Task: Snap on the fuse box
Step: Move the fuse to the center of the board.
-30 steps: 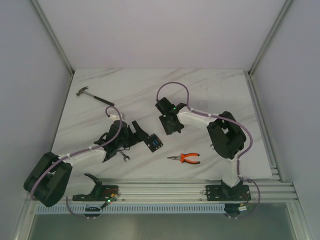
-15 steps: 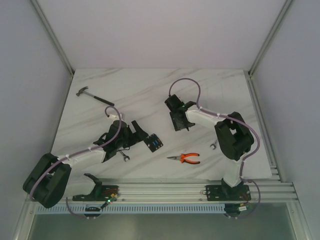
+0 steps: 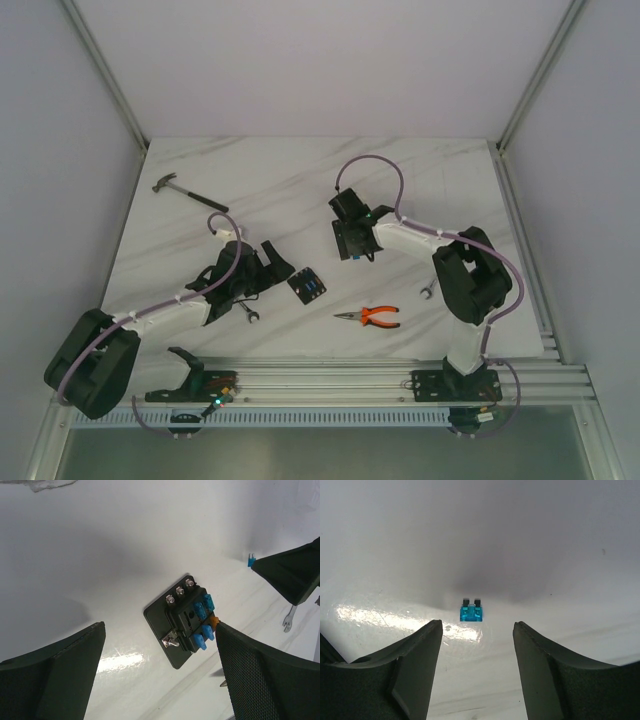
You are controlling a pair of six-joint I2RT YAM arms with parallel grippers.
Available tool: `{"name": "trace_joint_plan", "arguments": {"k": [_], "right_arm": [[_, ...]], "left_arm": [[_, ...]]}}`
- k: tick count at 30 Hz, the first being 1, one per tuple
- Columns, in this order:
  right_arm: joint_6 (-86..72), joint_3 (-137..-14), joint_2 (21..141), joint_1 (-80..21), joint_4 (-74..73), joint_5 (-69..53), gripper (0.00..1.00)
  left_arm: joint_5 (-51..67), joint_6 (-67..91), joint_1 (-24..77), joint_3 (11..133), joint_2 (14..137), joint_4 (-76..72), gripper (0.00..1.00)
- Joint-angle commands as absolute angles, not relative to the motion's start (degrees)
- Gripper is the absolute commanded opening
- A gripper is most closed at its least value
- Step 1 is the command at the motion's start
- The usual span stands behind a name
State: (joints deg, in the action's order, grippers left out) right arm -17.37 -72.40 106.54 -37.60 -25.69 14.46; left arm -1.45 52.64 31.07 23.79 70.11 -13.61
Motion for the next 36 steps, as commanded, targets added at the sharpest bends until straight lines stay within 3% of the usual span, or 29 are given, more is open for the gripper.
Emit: {"name": "trace_joint_plan", "arguments": {"k": [1,9,25,36], "right_arm": [[-19.1,-70.5,105.4,-37.9,-24.7,13.2,0.63],[-17.4,-69.6,106.4,-38.0,-24.7,12.4,0.52],[-11.6,-68.6,107.8,-37.8,-23.5,10.0,0.41],[-12.2,-69.3,110.0,-37.8,-23.4,11.2,0.41]], "left_arm": [[-3.0,52.8,30.8,24.5,69.5,-12.7,1.0],[-3.3,52.2,30.8,24.7,69.7,-12.8,1.0],[-3.0,51.9,30.8,23.8,68.7,-14.3,1.0],[-2.6,51.7,30.8,24.0,69.4,-14.8,1.0]]}}
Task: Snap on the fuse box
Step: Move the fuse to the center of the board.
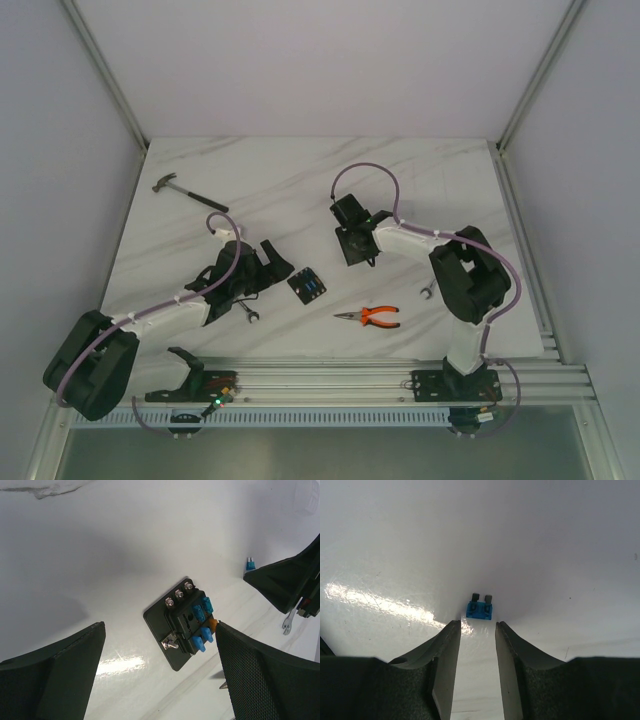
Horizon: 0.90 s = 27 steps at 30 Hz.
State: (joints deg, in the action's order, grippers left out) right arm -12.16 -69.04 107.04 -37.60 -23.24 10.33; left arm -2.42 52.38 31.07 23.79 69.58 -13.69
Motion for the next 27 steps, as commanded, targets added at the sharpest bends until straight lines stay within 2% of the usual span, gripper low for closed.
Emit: {"name": "trace_joint_plan", "arguments": {"k": [1,20,24,27], "right_arm": [[-12.3,-69.4,110.2,-37.8,-23.3,11.0,0.41],[-15.3,-69.8,112.4,-37.4,-26.5,11.9,0.37],[-17.4,-71.0,113.3,-37.4,-28.7,14.2,0.38],[-19.7,-71.9,114.0,-37.4,-29.8,15.1,0.42]], "left_arm": [[-2.5,51.7,30.7,24.1,69.4,-14.8,1.0],[-2.0,51.6,30.8,24.4,69.9,-15.2,1.0],[-2.0,51.5,30.8,24.5,70.0,-15.2,1.0],[-1.9,51.6,30.8,24.5,70.2,-15.3,1.0]]}}
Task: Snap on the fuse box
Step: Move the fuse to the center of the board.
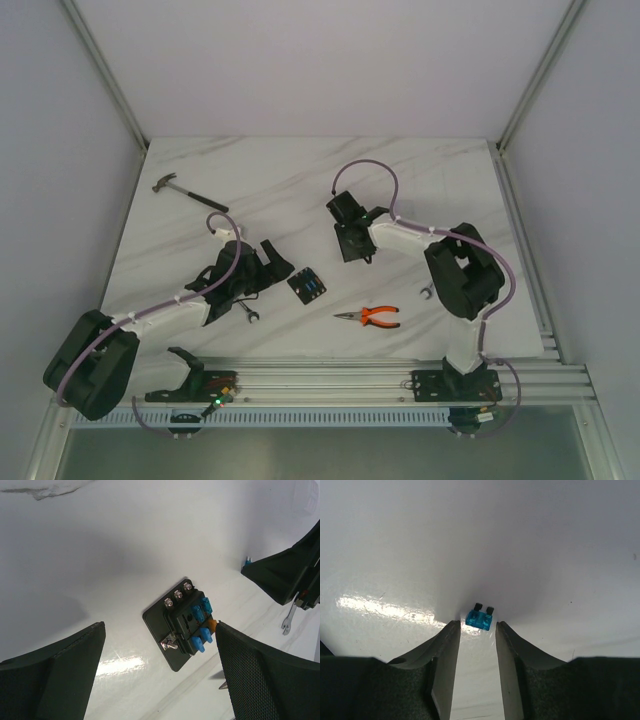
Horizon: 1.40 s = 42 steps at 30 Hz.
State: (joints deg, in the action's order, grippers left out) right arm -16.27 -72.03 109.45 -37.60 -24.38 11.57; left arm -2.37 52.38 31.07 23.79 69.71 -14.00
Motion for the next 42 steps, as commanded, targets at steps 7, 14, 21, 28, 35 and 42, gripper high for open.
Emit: {"name": "trace_joint_plan", "arguments": {"k": [7,14,21,28,35,42], "right_arm": [[-24.0,-72.4,115.4,-37.4,-29.7,14.3,0.41],[-26.7,-71.8,116.3,-37.2,-30.0,14.5,0.38],[-27.3,-71.1,115.4,-37.2,-31.6,15.1,0.32],[-26.8,-70.3,114.6,-36.9,-32.4,16.9,0.28],[-24.1,-67.9,111.1,-34.1,-32.5,18.1,0.36],[-21.7,-66.4,108.0,-32.5,-31.7,18.8,0.44]], "left_arm": [[-1.8,51.5,30.8,24.5,70.3,-15.3,1.0],[-1.5,51.6,30.8,24.5,70.6,-15.4,1.0],[-1.2,51.7,30.8,24.4,70.2,-15.4,1.0],[-0.9,51.8,30.8,24.5,70.3,-15.5,1.0],[-0.9,51.9,30.8,24.1,69.8,-15.5,1.0],[-0.7,52.0,30.8,24.2,70.0,-15.6,1.0]]}}
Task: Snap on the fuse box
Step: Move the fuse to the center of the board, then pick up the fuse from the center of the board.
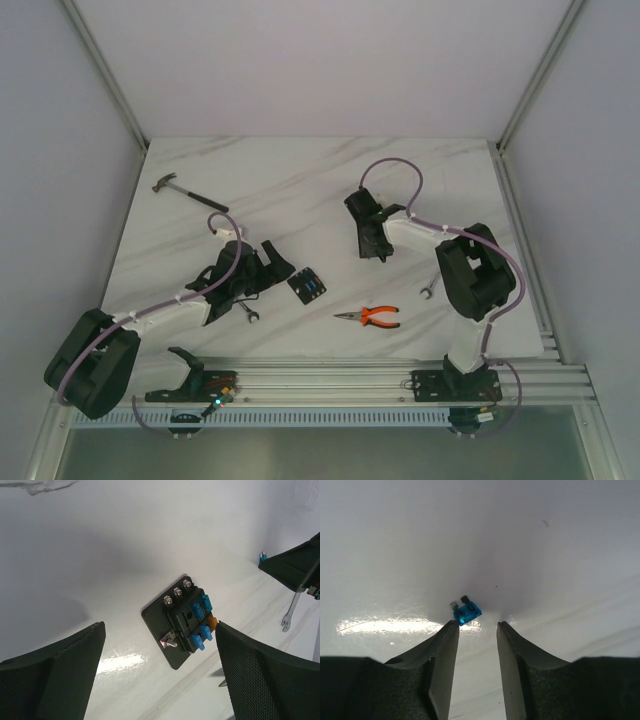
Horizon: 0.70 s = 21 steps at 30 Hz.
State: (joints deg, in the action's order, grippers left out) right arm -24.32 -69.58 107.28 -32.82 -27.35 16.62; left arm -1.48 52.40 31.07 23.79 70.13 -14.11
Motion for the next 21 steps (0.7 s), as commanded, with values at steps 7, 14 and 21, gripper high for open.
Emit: {"name": "trace_joint_plan", "arguments": {"k": [7,14,21], "right_arm": [[-15.3,-59.5,102.1,-32.5,-19.7,12.0,0.48],[-4.7,-54.2,99.6,-31.4,-10.2,7.8,0.5],[0.1,-53.0,100.5,-28.3,-7.0,2.0,0.49]], "left_arm": [[-0.8,52.1,30.8,24.2,70.0,-15.6,1.0],[-0.4,52.0,30.8,24.3,70.4,-15.6,1.0],[-0.6,51.9,30.8,24.1,69.8,-15.6,1.0]]}}
